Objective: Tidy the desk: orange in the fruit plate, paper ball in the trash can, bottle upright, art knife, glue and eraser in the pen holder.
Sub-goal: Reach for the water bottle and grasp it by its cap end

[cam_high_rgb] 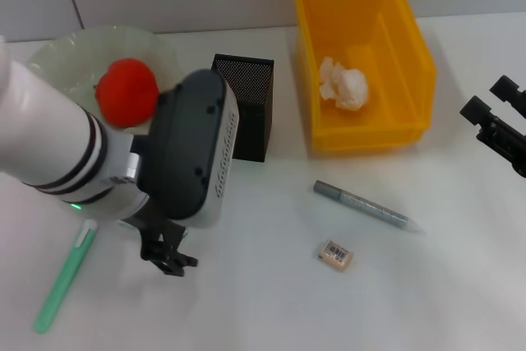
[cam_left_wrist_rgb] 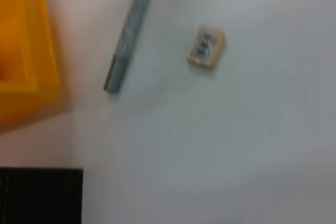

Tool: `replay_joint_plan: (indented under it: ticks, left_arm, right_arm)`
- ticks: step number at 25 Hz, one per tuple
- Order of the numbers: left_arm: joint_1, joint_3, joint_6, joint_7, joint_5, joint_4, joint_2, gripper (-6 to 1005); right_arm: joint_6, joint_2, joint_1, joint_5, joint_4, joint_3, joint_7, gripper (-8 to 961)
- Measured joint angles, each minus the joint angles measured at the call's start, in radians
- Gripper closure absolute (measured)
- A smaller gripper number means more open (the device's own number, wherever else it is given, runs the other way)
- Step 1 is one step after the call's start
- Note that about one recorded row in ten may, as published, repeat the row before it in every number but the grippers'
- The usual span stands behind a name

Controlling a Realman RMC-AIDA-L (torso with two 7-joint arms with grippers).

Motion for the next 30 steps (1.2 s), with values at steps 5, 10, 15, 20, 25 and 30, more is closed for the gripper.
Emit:
replay_joint_plan:
  ticks: [5,10,15,20,25,30]
  left_arm:
    - [-0.025,0.073,-0.010,-0.029,0.115,-0.013,-0.001,235]
    - [-0.055,0.091,-0.014,-0.035,0.151,-0.054,-0.002,236]
    - [-0.060,0.134,-0.049,-0.027,0.171,-0.082,-0.002,237]
    - [-0.072,0.167,-0.097,-0.025,0.188,-0.132,-0.002,238]
    - [-0.078,0.174,-0.119,-0.018,0.195,-0.150,-0.002,239]
    - [-0.079,0.181,-0.126,-0.017,0.215,-0.161,-0.002,240]
  right_arm:
    - [0.000,0.002,0.001,0.000,0.001,0.000,0.011,137]
    - [0.001,0.006,0.005,0.000,0.001,0.000,0.015,138]
    - [0.001,0.012,0.007,-0.001,0.000,0.000,0.015,138]
    - [0.001,0.013,0.010,-0.003,0.000,0.000,0.031,139]
    - [0.001,0.013,0.011,-0.003,0.000,0.000,0.042,140]
    - [0.001,0.011,0.016,-0.003,0.000,-0.002,0.043,140]
